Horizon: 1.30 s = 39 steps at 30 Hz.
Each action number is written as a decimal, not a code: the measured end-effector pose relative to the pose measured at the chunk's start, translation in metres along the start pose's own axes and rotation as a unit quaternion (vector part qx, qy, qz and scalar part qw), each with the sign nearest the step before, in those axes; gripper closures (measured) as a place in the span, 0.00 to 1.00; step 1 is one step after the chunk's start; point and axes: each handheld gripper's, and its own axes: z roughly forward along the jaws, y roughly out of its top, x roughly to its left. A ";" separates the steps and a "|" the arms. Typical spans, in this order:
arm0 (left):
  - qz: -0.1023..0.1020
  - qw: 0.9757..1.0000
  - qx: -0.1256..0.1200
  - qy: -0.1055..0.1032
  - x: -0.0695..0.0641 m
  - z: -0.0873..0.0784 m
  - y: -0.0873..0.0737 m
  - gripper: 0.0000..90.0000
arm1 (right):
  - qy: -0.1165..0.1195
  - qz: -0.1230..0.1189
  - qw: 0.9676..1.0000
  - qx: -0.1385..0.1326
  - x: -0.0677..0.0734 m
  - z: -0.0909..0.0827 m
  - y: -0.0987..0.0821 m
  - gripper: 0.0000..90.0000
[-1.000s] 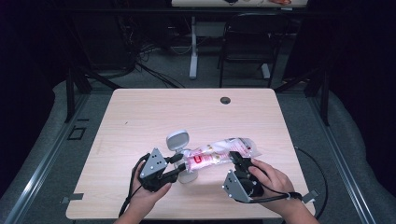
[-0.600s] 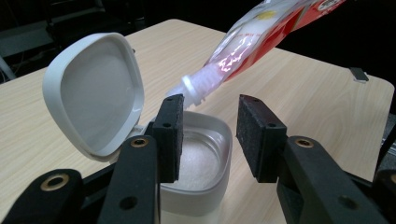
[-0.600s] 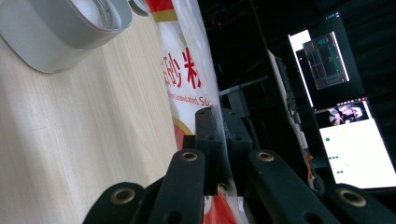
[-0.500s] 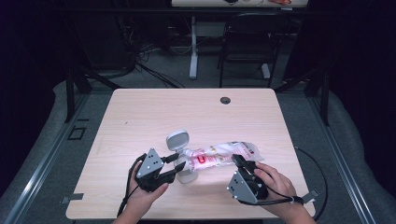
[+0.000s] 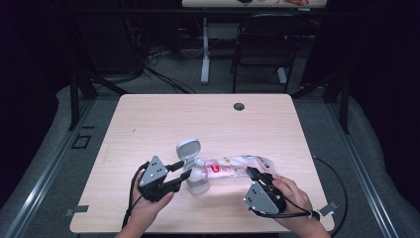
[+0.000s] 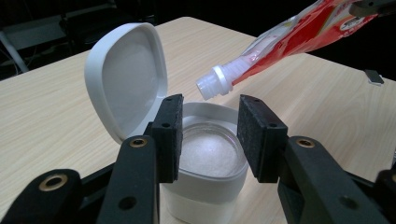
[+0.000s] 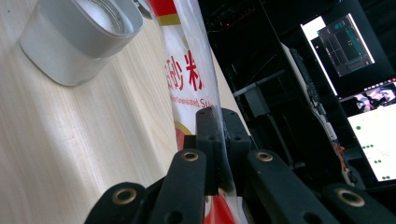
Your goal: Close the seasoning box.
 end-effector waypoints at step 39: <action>-0.022 1.000 -0.008 0.016 0.013 -0.007 -0.001 0.67 | 0.030 0.084 0.996 -0.031 -0.005 -0.001 -0.008 0.99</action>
